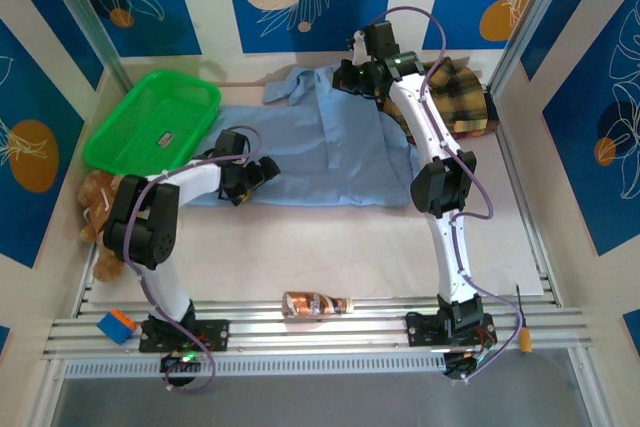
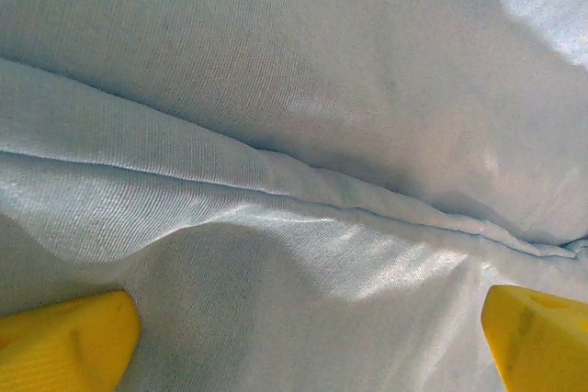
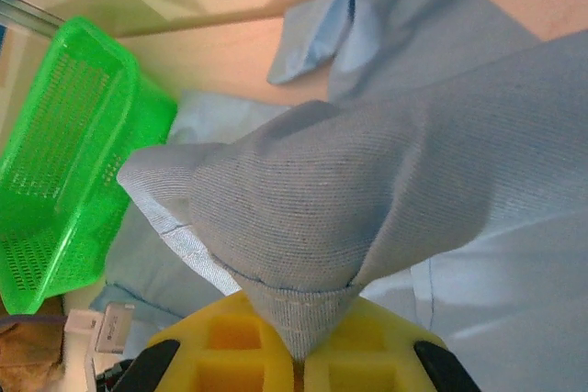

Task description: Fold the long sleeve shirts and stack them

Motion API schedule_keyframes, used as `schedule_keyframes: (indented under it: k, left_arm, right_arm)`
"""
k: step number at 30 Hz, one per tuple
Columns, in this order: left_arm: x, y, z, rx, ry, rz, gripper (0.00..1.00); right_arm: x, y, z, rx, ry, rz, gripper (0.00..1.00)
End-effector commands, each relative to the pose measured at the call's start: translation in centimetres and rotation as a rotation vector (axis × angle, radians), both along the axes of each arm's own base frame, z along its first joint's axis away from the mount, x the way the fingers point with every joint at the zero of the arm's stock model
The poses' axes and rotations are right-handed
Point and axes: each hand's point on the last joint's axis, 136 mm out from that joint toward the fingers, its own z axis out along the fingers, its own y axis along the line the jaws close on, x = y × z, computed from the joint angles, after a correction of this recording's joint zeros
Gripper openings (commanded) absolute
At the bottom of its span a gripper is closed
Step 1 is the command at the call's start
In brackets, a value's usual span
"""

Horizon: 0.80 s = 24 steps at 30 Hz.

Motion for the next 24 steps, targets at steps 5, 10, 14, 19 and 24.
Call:
schedule_keyframes:
  k: [5,10,14,19,24]
  left_arm:
    - [-2.7,0.5,-0.1,0.001,0.149,0.011,1.00]
    - [-0.9,-0.2,3.7,-0.040,0.079,0.010,1.00]
    - [-0.3,-0.4,5.5,-0.058,0.050,0.012,1.00]
    - [-0.7,-0.4,6.3,-0.069,0.042,0.013,1.00]
    - [-1.6,0.4,7.1,-0.057,0.029,0.035,1.00]
  right_arm:
    - [-7.7,-2.4,-2.1,0.000,0.334,-0.052,0.05]
    - [-13.2,-2.1,-4.4,0.112,0.526,-0.099,0.06]
    - [-17.3,-0.3,-6.8,0.201,0.658,-0.118,0.08]
    - [-20.3,3.9,-9.9,0.289,0.801,-0.125,0.08]
    - [-20.4,8.5,-10.8,0.331,0.850,-0.111,0.09]
